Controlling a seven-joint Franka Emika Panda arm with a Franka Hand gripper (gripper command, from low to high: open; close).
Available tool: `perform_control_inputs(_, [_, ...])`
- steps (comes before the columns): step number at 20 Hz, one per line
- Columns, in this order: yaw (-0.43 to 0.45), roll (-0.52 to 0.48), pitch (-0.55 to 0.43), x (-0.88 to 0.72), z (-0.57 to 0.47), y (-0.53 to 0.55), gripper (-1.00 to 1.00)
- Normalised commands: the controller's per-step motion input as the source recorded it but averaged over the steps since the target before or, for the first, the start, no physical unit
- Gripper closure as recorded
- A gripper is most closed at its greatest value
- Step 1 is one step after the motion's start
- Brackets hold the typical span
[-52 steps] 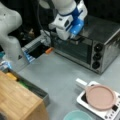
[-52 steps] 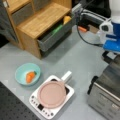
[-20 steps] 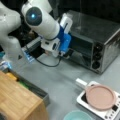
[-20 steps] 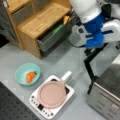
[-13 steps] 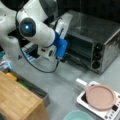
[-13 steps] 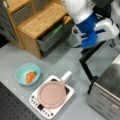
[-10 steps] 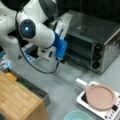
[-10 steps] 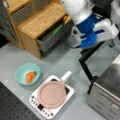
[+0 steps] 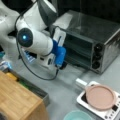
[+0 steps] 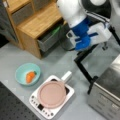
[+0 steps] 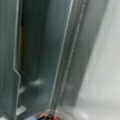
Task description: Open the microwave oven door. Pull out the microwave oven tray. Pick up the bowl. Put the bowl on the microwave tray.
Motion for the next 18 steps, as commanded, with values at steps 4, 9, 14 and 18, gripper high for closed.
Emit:
perform_control_inputs(4, [0.237, 0.203, 0.023, 0.33, -0.09, -0.36, -1.00])
perform_control_inputs(9, [0.215, 0.144, 0.056, 0.31, 0.06, -0.24, -1.00])
perform_control_inputs(14, [0.176, 0.051, 0.055, 0.27, 0.06, -0.24, -1.00])
perform_control_inputs(18, [0.175, -0.055, 0.032, 0.24, 0.02, -0.33, -1.00])
